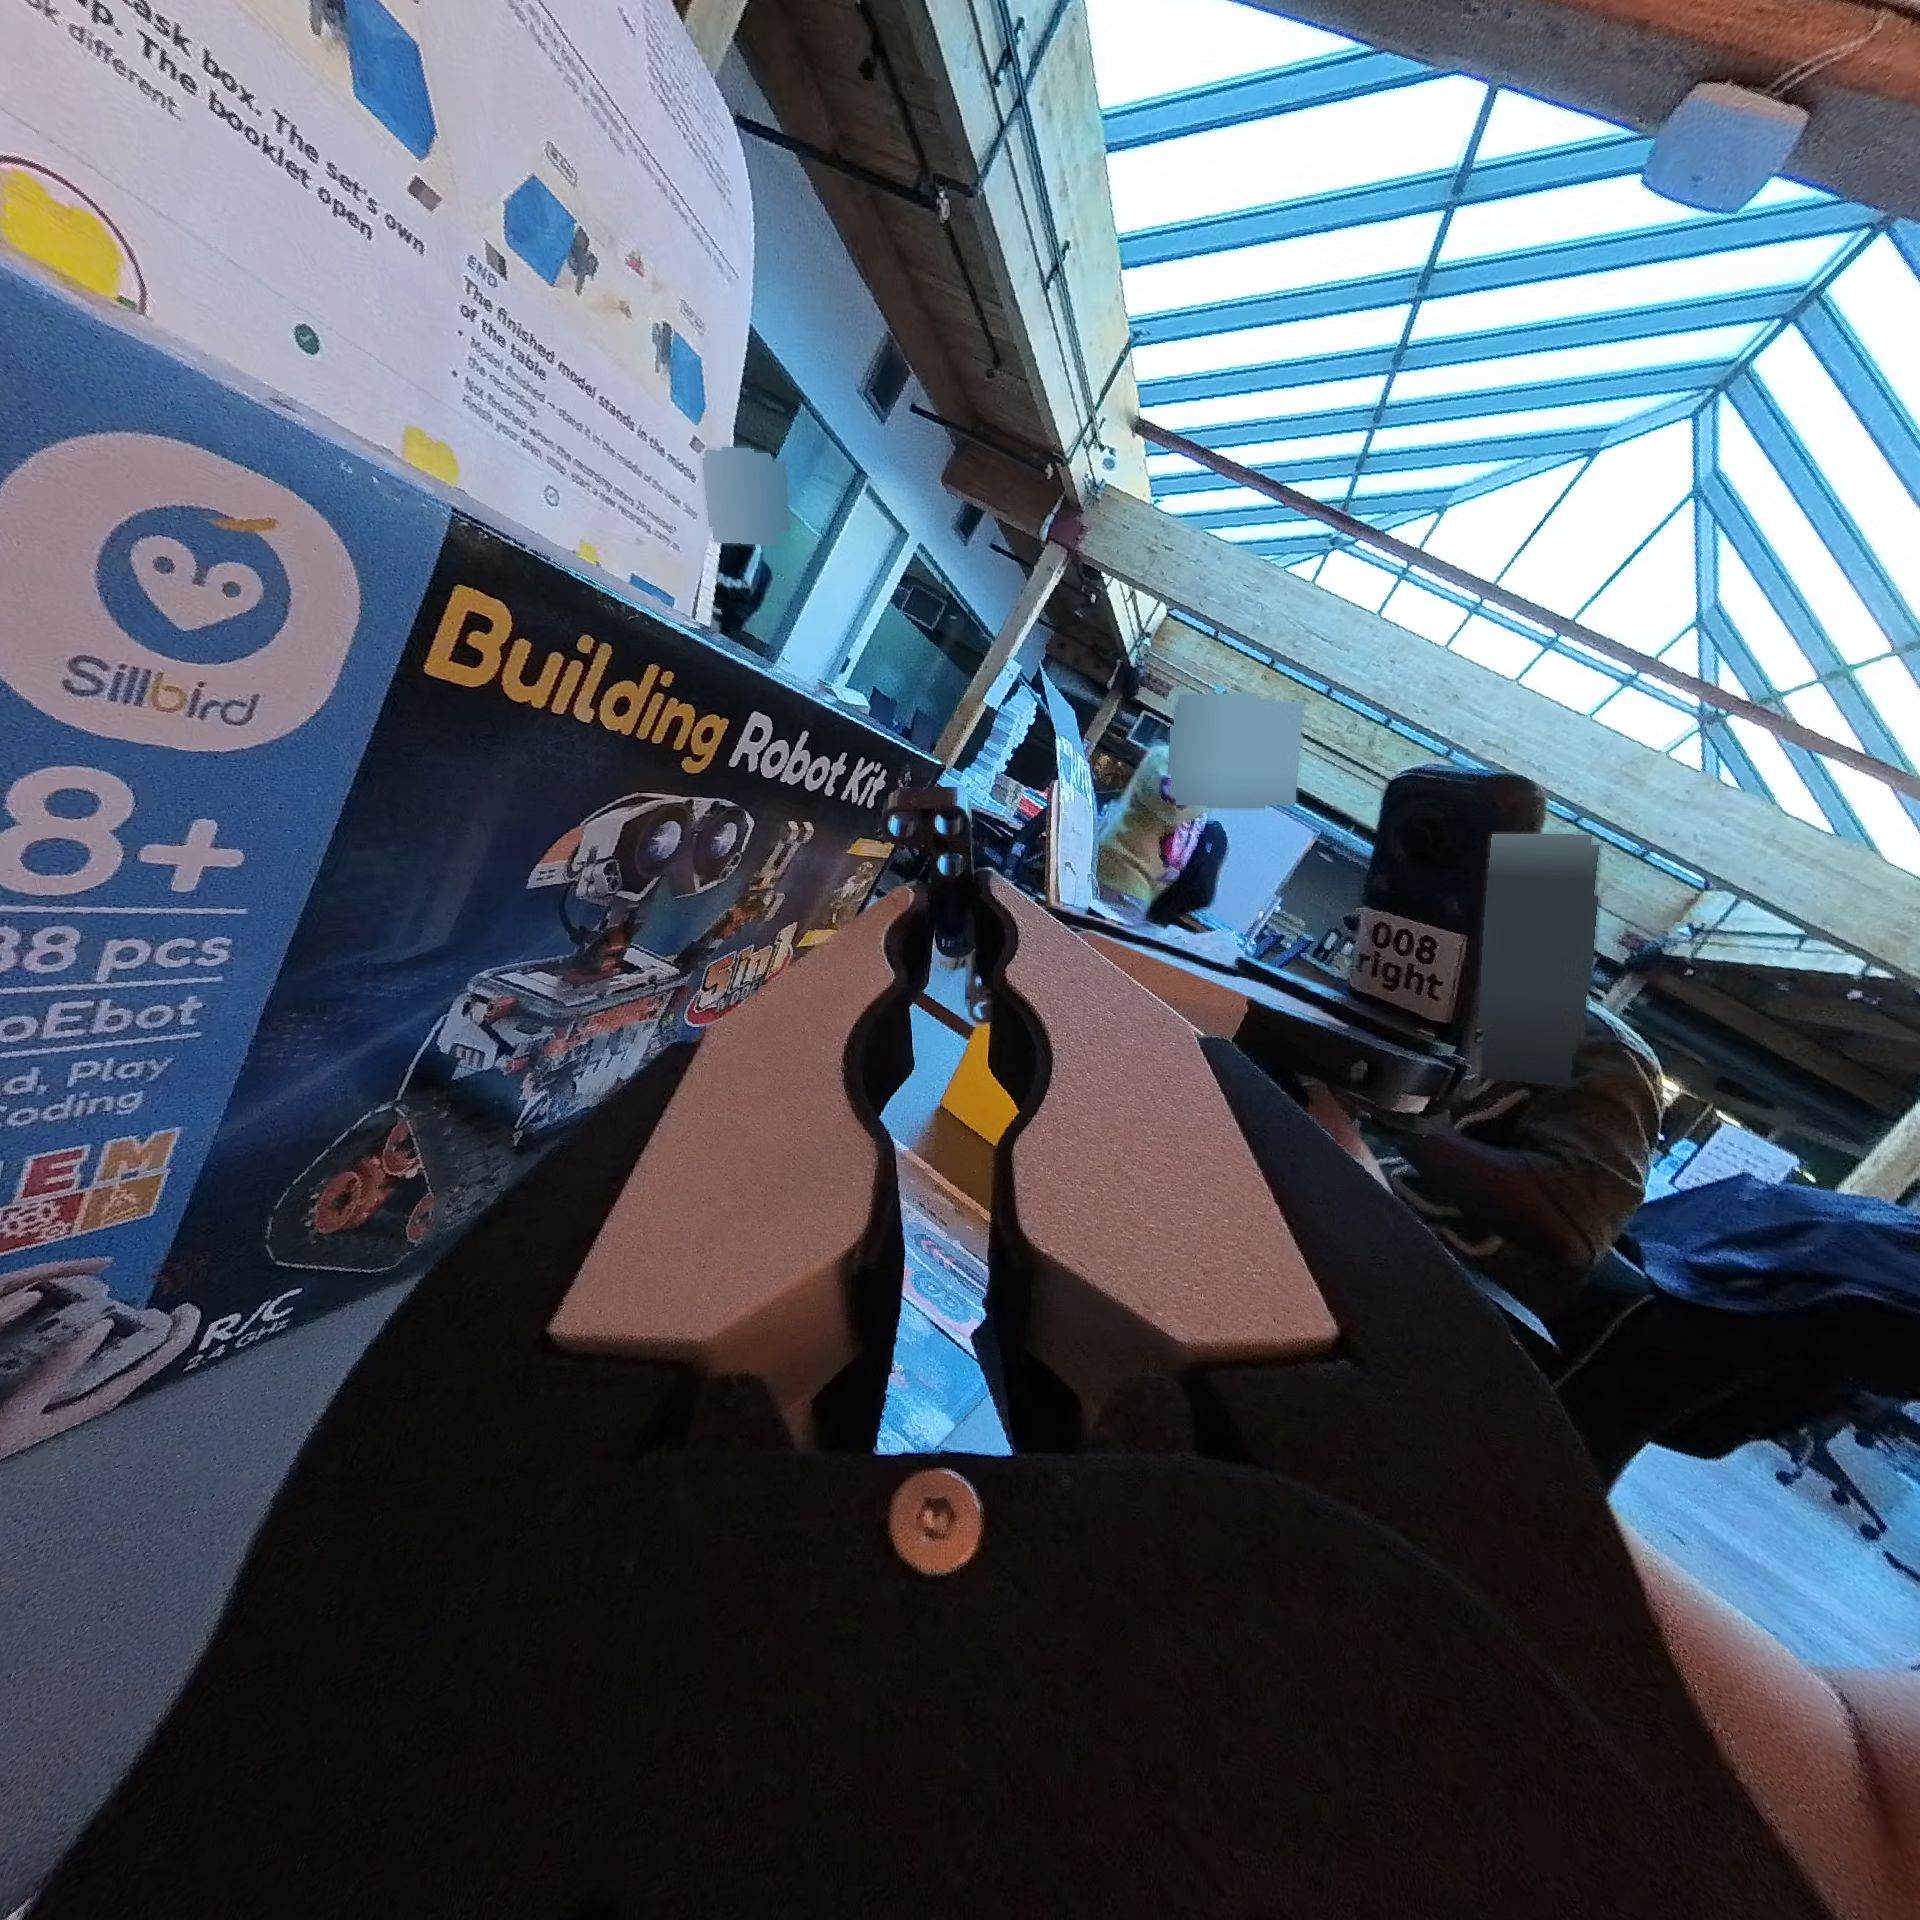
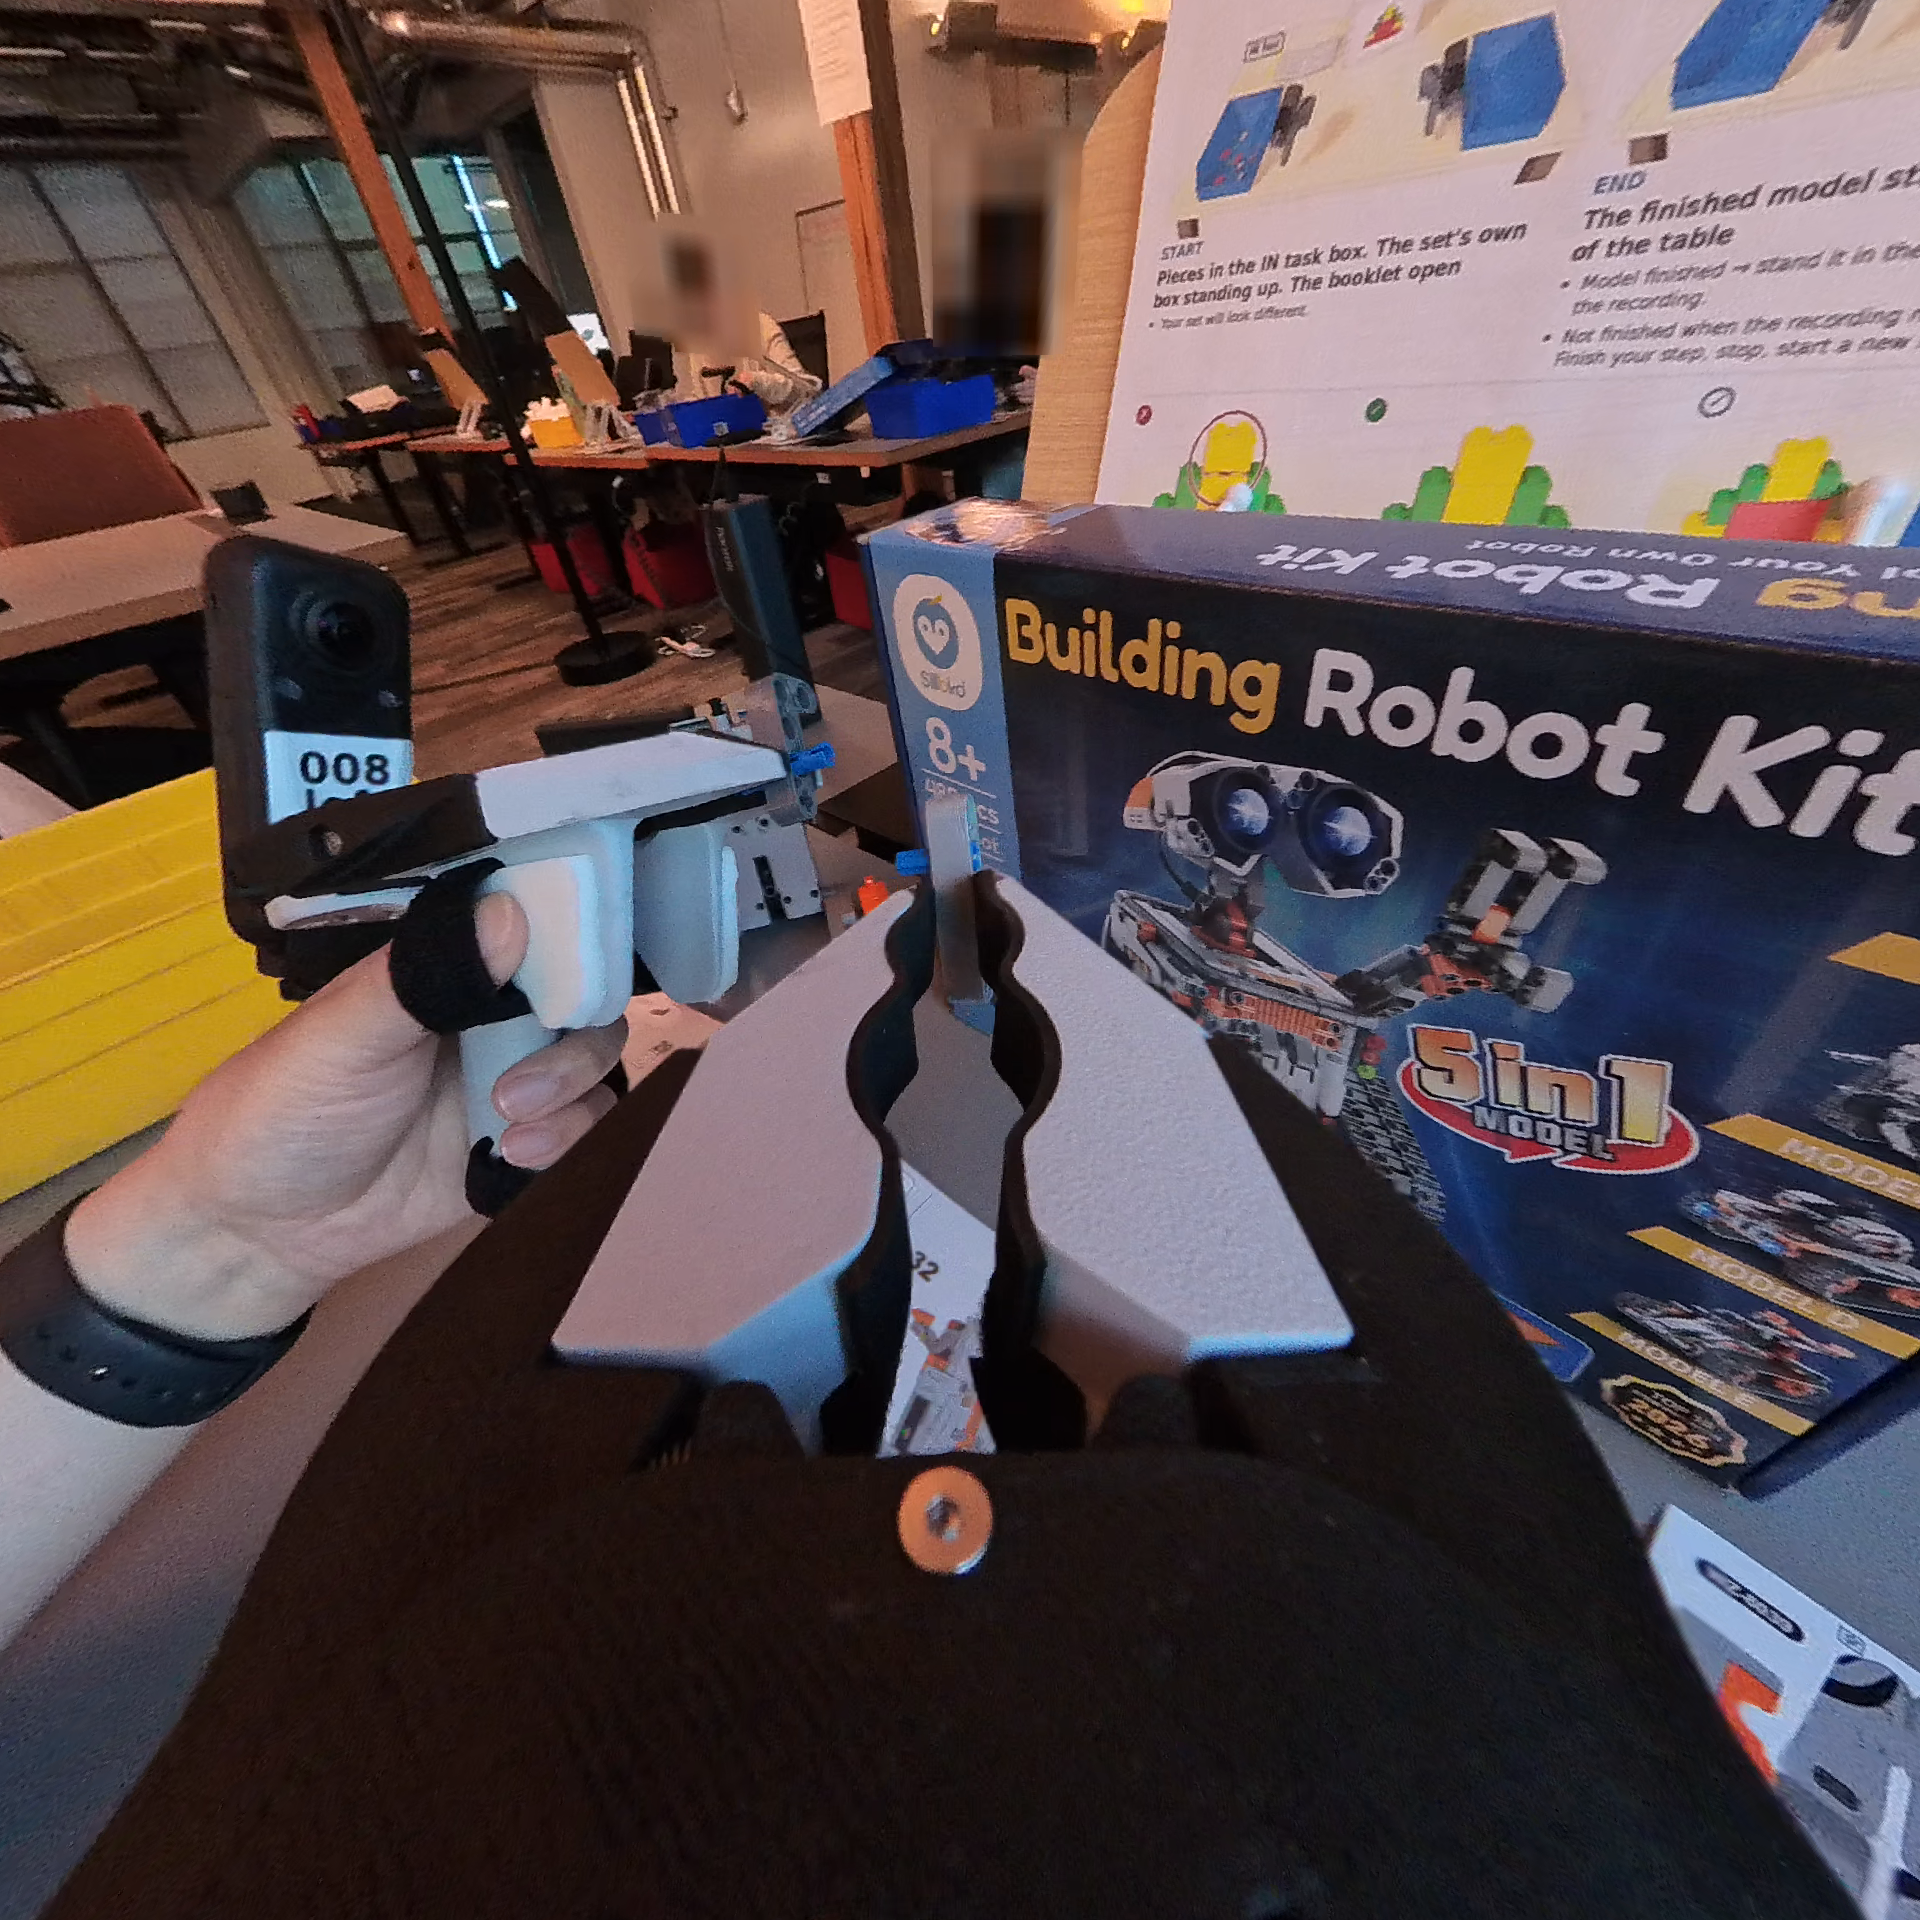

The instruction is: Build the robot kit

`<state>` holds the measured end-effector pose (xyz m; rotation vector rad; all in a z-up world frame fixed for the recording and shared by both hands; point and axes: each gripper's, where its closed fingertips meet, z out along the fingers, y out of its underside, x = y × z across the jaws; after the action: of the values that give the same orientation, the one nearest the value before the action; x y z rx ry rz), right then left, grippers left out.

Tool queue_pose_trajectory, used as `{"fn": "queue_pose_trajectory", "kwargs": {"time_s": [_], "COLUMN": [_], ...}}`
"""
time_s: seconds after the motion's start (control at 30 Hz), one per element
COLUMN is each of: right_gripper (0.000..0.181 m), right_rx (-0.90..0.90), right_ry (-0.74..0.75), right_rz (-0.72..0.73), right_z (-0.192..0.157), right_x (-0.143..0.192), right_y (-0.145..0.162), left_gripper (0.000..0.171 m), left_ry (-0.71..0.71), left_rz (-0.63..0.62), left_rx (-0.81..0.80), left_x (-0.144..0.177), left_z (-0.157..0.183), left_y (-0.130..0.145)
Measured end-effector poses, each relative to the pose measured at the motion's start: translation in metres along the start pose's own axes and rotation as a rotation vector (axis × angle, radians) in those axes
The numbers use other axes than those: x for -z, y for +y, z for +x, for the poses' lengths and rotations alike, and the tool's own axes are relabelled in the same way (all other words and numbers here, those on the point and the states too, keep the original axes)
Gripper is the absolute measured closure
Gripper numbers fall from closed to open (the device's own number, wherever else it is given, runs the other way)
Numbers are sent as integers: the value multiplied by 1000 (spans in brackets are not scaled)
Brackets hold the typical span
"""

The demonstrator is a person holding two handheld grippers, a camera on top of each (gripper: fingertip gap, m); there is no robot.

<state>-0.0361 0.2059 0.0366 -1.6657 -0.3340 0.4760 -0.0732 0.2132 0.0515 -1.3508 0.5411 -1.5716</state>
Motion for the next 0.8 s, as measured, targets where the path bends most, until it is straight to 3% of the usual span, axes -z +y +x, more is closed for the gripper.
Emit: {"fn": "queue_pose_trajectory", "kwargs": {"time_s": [0.3, 0.8], "right_gripper": [174, 174], "right_rx": [65, 28], "right_ry": [38, 17], "right_rz": [-33, -52], "right_z": [-4, -11], "right_x": [2, -2], "right_y": [-2, 2], "left_gripper": [167, 167], "left_ry": [7, 53], "left_rz": [-25, -62], "left_rx": [-22, -38], "left_x": [-5, -11], "left_z": [1, 11], "left_y": [6, 14]}}
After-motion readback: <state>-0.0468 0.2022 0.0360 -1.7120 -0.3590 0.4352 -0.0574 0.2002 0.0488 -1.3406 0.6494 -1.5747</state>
